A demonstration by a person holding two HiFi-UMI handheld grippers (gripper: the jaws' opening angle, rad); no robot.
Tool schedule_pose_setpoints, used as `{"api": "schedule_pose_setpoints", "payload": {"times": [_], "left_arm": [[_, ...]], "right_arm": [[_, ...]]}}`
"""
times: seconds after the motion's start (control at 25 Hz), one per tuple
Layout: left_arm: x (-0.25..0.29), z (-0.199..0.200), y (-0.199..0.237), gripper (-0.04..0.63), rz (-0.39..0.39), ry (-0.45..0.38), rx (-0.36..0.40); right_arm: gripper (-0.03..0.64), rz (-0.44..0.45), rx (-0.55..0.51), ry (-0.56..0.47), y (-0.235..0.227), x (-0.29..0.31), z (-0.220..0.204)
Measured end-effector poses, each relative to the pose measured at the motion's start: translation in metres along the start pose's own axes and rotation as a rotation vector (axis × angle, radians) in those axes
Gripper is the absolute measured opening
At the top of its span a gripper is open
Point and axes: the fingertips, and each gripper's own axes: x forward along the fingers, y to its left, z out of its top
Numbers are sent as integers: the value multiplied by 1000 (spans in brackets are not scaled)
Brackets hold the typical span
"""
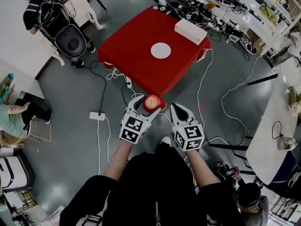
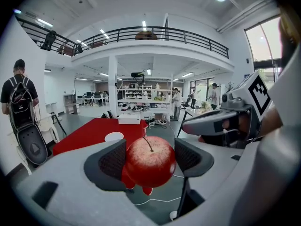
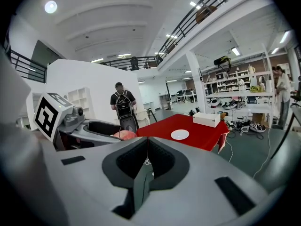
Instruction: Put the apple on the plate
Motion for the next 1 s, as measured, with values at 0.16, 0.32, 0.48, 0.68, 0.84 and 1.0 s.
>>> {"api": "schedule_pose_setpoints", "payload": {"times": [0.16, 0.32, 0.48, 0.68, 0.84, 1.0], "left_arm": [[26, 9, -5, 324, 11, -1, 1], [48, 14, -9, 324, 19, 13, -4], [62, 18, 1, 324, 31, 25, -16], [79, 16, 16, 324, 34, 35, -24], [98, 21, 33, 324, 32, 27, -22], [121, 34, 55, 324, 19, 14, -24]], "right_arm": [[12, 12, -16, 16, -28, 4, 1], [12, 22, 2, 28, -54, 8, 1], [12, 37, 14, 33, -66, 19, 5], [12, 47, 21, 48, -76, 36, 3], [12, 40, 17, 41, -87, 56, 11], [12, 29, 17, 44, -101, 81, 22]]}}
